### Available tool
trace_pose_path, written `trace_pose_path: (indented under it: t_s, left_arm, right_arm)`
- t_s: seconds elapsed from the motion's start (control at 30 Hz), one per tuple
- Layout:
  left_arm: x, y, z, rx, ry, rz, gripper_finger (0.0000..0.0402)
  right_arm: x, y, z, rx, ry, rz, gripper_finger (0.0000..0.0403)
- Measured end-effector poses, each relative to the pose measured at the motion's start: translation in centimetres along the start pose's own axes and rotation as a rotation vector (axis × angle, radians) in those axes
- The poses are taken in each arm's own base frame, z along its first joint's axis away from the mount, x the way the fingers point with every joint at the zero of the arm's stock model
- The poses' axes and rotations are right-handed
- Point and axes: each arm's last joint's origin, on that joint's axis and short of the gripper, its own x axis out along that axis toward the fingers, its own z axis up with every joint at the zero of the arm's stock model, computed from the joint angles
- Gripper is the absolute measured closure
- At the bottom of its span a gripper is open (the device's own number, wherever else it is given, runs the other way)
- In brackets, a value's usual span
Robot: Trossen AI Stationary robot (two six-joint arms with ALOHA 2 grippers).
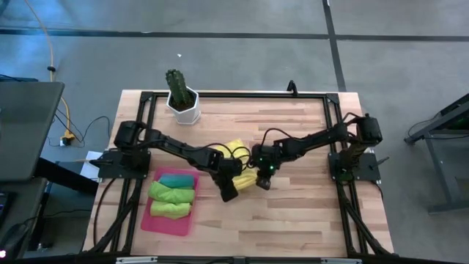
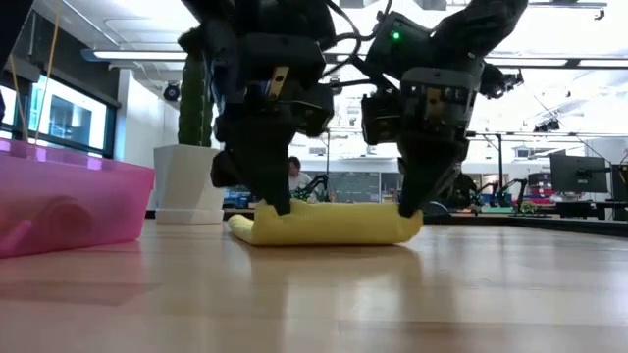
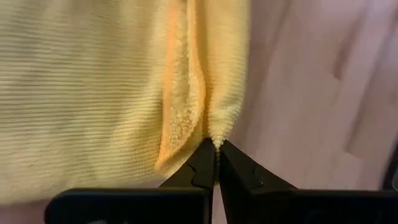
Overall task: Roll microfiber towels into tight, uniform cylinder then place into a basket
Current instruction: Roll the yellow towel
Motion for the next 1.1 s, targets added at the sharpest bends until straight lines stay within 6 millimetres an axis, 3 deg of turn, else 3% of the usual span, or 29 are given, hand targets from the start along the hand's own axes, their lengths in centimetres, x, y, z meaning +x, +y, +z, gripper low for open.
trace_pose_path:
  t_s: [0.13, 0.27, 0.57, 0.77, 0.97, 1.1]
  left_arm:
    - [-1.3, 0.2, -0.5, -0.029, -0.04, 0.153, 0.0398]
    - [-1.4, 0.5, -1.3, -0.05, -0.05, 0.304, 0.0398]
    - [-1.0, 0.7, -1.6, -0.066, -0.106, 0.425, 0.0398]
    - [-0.6, -0.5, -2.0, -0.044, -0.091, 0.347, 0.0398]
    - [-0.2, -2.3, -2.9, -0.016, 0.004, 0.15, 0.0399]
    - [0.1, -3.8, -3.4, 0.011, 0.008, 0.064, 0.0398]
  right_arm:
    - [-0.2, -0.5, 0.6, 0.004, -0.059, -0.029, 0.0403]
    - [-0.5, -1.1, 1.3, 0.011, -0.154, -0.145, 0.0403]
    - [-0.5, -2.3, 2.1, 0.03, -0.217, -0.199, 0.0402]
    - [0.3, -2.2, 1.6, 0.032, -0.165, -0.182, 0.0402]
    - [0.6, -0.8, 1.0, 0.068, -0.029, 0.103, 0.0402]
    - [0.8, 0.2, 1.0, 0.006, -0.031, 0.163, 0.0402]
